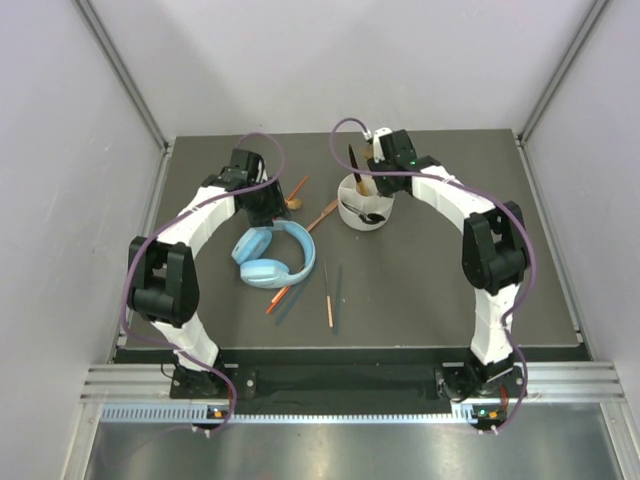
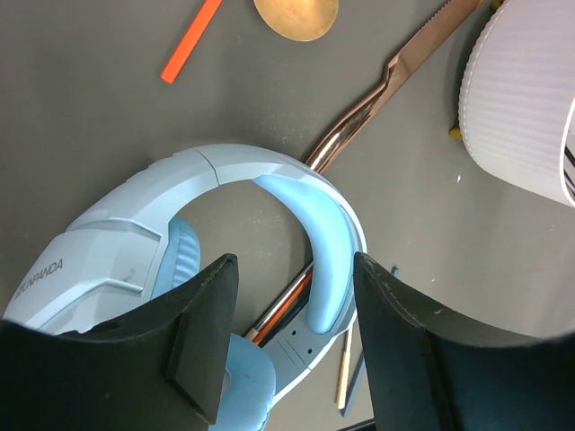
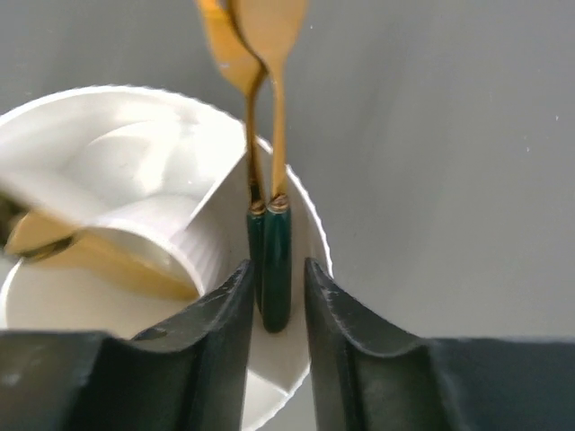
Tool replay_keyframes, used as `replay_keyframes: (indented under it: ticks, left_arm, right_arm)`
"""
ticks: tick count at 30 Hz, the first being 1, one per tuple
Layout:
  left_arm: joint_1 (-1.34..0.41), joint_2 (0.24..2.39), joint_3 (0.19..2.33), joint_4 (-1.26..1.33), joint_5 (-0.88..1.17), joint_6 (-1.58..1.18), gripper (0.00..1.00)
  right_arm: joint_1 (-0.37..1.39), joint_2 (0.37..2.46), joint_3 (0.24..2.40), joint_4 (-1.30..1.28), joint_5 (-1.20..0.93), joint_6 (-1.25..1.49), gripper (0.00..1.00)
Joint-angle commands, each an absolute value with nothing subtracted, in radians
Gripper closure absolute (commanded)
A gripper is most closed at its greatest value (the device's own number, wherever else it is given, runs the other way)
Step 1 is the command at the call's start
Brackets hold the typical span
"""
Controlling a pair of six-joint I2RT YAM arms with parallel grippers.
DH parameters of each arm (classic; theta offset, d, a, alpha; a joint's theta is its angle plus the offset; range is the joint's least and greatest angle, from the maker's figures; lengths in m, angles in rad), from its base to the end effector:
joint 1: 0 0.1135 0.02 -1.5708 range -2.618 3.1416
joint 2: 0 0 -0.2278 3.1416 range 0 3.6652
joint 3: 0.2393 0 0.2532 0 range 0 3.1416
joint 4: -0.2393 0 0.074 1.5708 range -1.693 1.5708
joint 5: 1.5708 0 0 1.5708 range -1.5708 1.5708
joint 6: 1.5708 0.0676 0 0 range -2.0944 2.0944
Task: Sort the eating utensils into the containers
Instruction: Place the fork in the container.
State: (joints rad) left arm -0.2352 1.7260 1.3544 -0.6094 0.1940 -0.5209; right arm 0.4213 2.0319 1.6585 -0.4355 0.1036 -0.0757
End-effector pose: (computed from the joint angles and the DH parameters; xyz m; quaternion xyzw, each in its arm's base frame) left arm 0.3706 -0.1022 0.1885 -0.1077 0.9466 -0.1929 0.2346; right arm 0.4316 0.1857 0.1815 -0.2093 0.9033 0.0165 0.3740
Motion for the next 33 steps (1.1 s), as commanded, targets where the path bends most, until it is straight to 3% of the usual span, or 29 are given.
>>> replay_keyframes:
  ticks: [1,4,9,22,28,33]
  left_arm:
    - [-0.23,1.729,1.396,-0.597,0.221,-0.505,0.4]
    - [-0.23,1.738,1.397,-0.598,0.227,-0.503,0.39]
    - [-0.23,1.744,1.416,-0.62,0.201,-0.502,0.38]
    - [-0.229,1.779,1.486,-0.649,0.19,-0.508,0.38]
    - [-0.216,1.787,1.511,-0.664,0.077,-0.491,0.38]
    - [-0.183,1.94,1.722,-0.733,0.023,-0.482,0.38]
  right_arm:
    - [0.423,1.901,1.637,-0.427,0.112,-0.063,0.59]
    - [0.423,1.832,1.614,-0.385,0.156,-0.048,0.44]
    - [0.423,1.744,1.641,-0.373,0.17,-0.006,0.35]
    - [0.423,1.735,1.7,-0.402,0.14,0.051,0.35]
    - [0.423,1.68,1.661,-0.402,0.138,0.107,0.34]
    - [0.423,1.628,1.611,-0.472,0.124,0.179,0.34]
